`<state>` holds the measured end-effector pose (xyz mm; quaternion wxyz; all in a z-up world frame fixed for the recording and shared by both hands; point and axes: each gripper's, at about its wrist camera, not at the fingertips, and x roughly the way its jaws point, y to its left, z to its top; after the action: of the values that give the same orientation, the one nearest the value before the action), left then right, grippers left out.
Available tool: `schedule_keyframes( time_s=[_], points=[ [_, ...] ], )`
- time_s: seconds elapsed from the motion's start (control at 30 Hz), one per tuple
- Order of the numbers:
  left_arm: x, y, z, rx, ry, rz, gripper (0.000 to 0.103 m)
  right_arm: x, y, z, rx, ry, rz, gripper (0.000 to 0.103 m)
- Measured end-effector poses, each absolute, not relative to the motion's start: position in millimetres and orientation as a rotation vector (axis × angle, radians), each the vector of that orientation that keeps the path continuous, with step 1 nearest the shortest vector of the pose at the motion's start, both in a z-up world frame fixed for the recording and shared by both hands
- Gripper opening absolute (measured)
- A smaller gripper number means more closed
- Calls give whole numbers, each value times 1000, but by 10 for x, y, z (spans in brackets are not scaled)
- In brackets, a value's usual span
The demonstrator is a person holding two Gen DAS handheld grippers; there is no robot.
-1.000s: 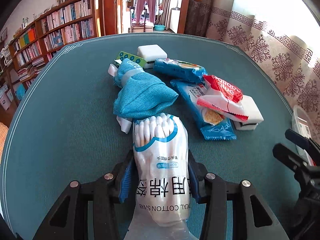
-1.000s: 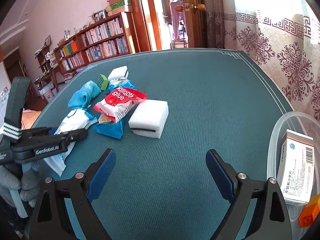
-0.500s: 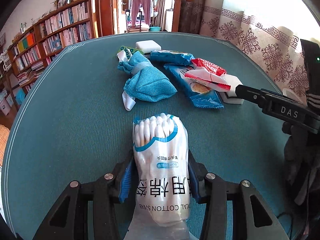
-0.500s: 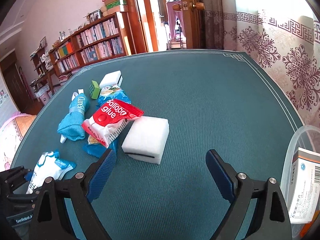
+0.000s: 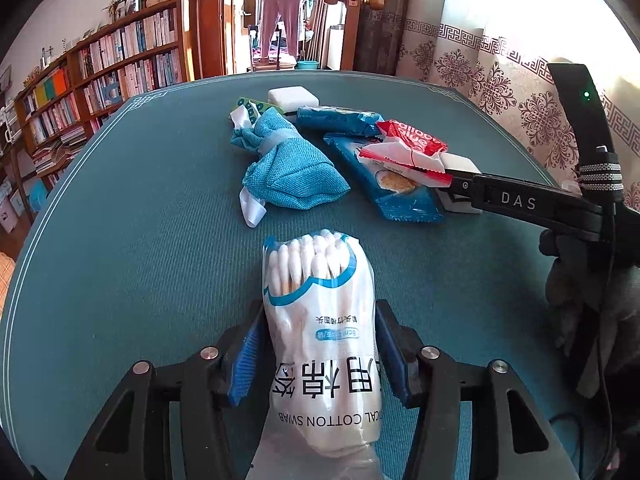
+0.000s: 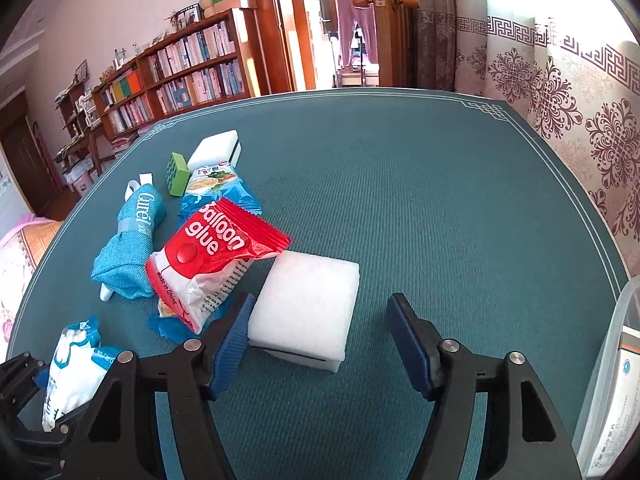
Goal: Organize objects
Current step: 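Grasp the white sponge with the right tool while the left tool holds the swab bag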
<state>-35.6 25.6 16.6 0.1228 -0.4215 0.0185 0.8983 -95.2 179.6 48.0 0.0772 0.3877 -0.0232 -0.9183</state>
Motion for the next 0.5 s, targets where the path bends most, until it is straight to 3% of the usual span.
schedule_keyframes(
  time_s=[0.37,0.5],
  points=[
    [-354,256,163,-1220,57,2630,52,-702,1727,525,1113,-5,-2743,46],
    [-341,264,172,-1216,71,2630,51,-641,1765,528,1109,-18,-2743,46]
  ],
)
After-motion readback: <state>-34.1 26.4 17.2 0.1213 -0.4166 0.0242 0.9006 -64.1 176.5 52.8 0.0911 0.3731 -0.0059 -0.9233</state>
